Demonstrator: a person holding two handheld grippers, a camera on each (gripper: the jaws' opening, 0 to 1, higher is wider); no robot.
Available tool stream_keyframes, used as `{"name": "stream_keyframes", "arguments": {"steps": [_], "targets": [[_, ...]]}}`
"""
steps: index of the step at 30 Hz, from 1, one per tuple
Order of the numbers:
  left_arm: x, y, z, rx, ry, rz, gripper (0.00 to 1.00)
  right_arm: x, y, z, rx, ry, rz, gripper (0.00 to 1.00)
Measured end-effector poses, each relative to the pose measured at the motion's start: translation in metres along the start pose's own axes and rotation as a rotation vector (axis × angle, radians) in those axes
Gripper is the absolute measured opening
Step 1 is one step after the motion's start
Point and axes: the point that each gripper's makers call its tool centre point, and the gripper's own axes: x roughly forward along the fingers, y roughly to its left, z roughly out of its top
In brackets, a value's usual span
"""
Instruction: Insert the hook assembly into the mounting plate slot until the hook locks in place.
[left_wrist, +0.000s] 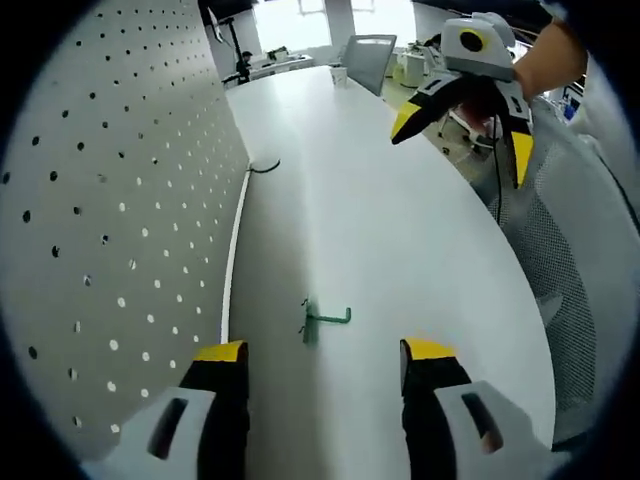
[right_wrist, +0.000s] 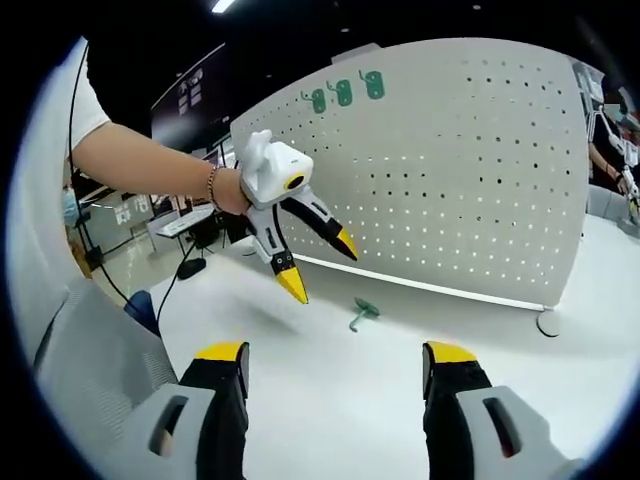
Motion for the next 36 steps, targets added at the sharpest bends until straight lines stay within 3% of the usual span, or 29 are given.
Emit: {"name": "stream_keyframes", "arguments": {"steps": [14, 36], "targets": [[0.011, 0.001, -0.013, 0.111, 0.096, -0.071, 0.62, 0.001, 0.001, -0.004, -0.003, 0.017, 0.003, 0.68], [0.04, 0.008, -0.02, 0.087, 0.122, -0.125, 0.58, 0.002, 0.001, -0.008, -0.001, 0.034, 0.005, 0.68]]}}
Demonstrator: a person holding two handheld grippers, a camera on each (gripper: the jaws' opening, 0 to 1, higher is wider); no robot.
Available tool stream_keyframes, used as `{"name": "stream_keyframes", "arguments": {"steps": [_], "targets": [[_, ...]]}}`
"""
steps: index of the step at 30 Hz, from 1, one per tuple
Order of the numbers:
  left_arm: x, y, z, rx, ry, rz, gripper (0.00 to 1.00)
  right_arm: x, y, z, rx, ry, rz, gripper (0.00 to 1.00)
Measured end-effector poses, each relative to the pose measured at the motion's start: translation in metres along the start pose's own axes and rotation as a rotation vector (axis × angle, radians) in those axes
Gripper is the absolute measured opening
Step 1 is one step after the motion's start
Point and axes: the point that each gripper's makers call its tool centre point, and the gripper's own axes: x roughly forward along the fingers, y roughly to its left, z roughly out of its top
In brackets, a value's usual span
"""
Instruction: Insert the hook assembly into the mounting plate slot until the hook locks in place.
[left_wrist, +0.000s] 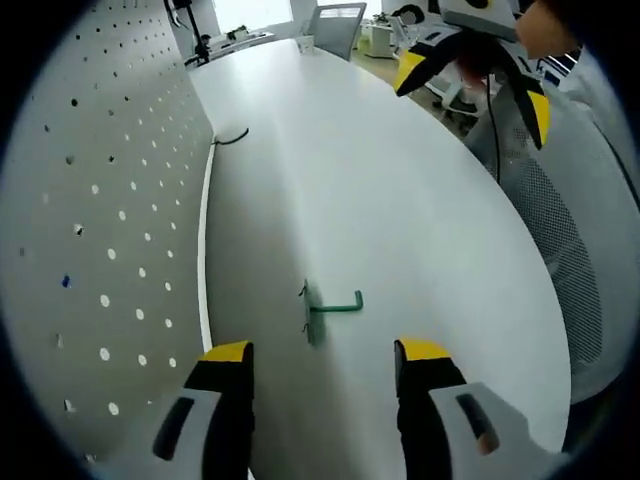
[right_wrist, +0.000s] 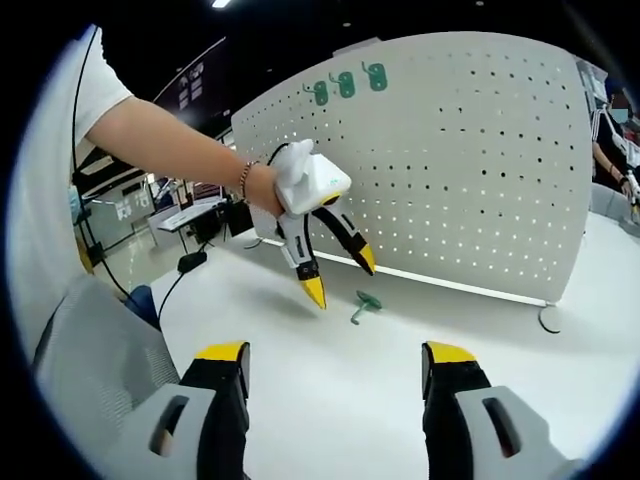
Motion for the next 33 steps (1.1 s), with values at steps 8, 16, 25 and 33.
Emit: {"name": "stream_keyframes", "arguments": {"steps": [8, 16, 25, 33], "targets": [[0.006, 0.001, 0.0, -0.011, 0.009, -0.011, 0.55, 0.0, 0.0, 0.0, 0.006, -0.003, -0.003, 0.68], [0.013, 0.0, -0.003, -0.026, 0.014, -0.027, 0.52, -0.002, -0.002, 0.001, 0.008, -0.002, -0.012, 0.67], [0.015, 0.003, 0.0, -0.099, -0.018, -0.017, 0.43, -0.001, -0.002, 0.001, -0.023, 0.003, -0.013, 0.64], [0.016, 0.008, 0.001, -0.123, -0.017, -0.003, 0.3, -0.002, -0.004, 0.002, -0.006, -0.006, -0.02, 0.62]]}}
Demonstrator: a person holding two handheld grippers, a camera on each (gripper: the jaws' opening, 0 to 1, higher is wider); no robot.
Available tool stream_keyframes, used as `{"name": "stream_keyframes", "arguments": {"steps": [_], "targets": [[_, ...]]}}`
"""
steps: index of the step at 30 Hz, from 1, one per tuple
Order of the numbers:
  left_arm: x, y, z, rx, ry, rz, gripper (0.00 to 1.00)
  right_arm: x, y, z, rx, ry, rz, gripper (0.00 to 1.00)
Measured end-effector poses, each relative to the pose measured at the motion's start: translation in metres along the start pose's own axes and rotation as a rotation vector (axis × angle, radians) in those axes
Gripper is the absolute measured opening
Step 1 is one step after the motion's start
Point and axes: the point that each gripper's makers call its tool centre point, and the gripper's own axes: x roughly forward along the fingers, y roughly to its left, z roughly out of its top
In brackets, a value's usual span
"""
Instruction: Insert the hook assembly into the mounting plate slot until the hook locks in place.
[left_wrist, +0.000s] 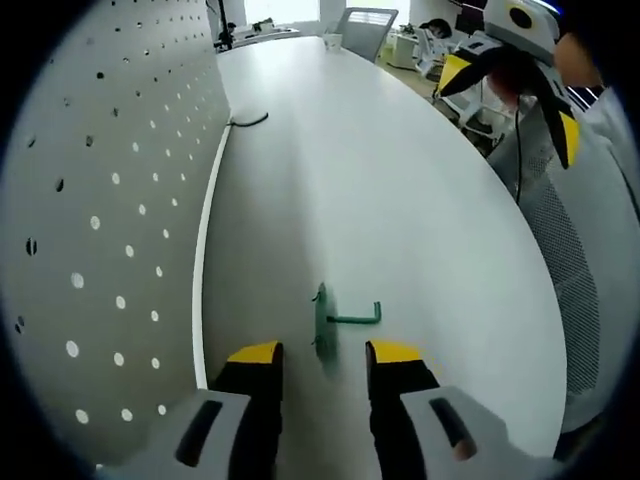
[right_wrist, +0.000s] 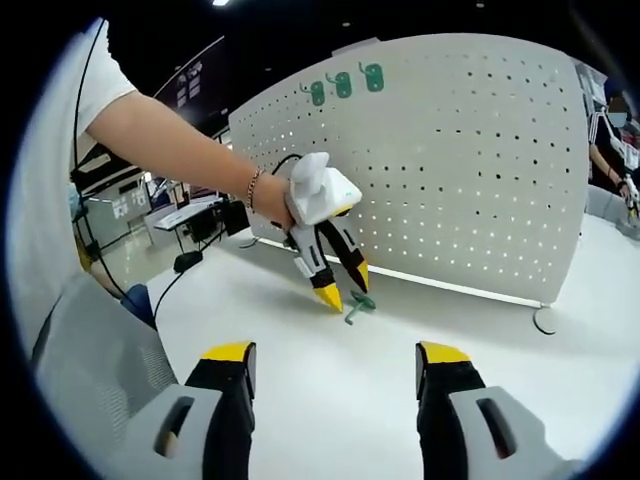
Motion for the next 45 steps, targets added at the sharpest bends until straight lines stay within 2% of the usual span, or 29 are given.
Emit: {"name": "stream_keyframes", "arguments": {"steps": [4, 18, 25, 45], "targets": [[0.0009, -0.0001, 0.0014, 0.007, 0.007, 0.006, 0.21, -0.0004, -0.0007, 0.0005, 0.001, -0.002, -0.003, 0.62], [0.0018, 0.0015, 0.0029, -0.021, -0.006, 0.027, 0.14, -0.0015, -0.0031, 0.001, 0.012, -0.006, -0.011, 0.61], [0.0017, 0.0036, 0.0029, -0.027, -0.012, 0.044, 0.06, -0.0023, -0.0044, 0.0019, 0.023, -0.012, -0.015, 0.61], [0.0017, 0.0044, 0.003, -0.027, -0.015, 0.053, 0.04, -0.0024, -0.005, 0.0014, 0.03, -0.013, -0.015, 0.61]]}}
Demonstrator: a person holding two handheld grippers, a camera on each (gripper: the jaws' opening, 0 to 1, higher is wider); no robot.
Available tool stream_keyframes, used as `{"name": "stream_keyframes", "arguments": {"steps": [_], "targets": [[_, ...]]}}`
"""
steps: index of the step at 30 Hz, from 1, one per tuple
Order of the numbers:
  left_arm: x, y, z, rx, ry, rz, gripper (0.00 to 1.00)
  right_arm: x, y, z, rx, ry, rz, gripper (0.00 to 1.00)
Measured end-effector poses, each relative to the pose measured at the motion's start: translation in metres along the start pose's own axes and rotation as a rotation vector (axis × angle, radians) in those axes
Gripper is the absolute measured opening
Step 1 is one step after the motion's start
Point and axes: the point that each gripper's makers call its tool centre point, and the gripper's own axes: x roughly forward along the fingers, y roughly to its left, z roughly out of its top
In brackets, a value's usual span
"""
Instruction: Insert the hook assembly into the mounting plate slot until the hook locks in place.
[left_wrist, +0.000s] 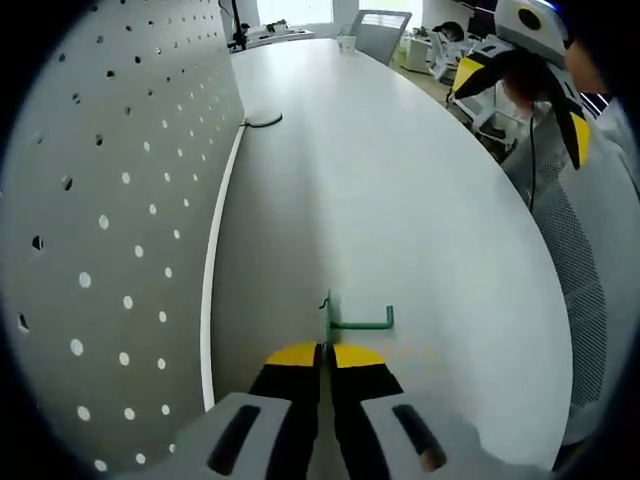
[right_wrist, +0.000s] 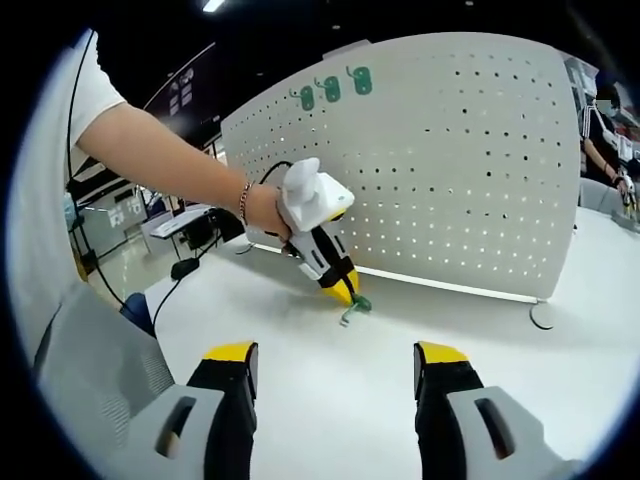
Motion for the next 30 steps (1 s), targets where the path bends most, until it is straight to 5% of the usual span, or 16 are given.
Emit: {"name": "stream_keyframes", "arguments": {"steps": [8, 12, 30], "targets": [[-0.001, 0.004, 0.0, 0.017, -0.019, 0.059, 0.03, 0.0, 0.0, 0.0, 0.001, 0.0, -0.002, 0.61], [-0.006, 0.002, 0.01, -0.046, -0.119, 0.051, 0.03, -0.001, -0.001, 0.0, 0.003, -0.001, -0.004, 0.61], [-0.028, 0.011, 0.017, -0.059, -0.202, 0.129, 0.03, 0.0, 0.0, 0.003, 0.008, -0.014, 0.001, 0.62]]}}
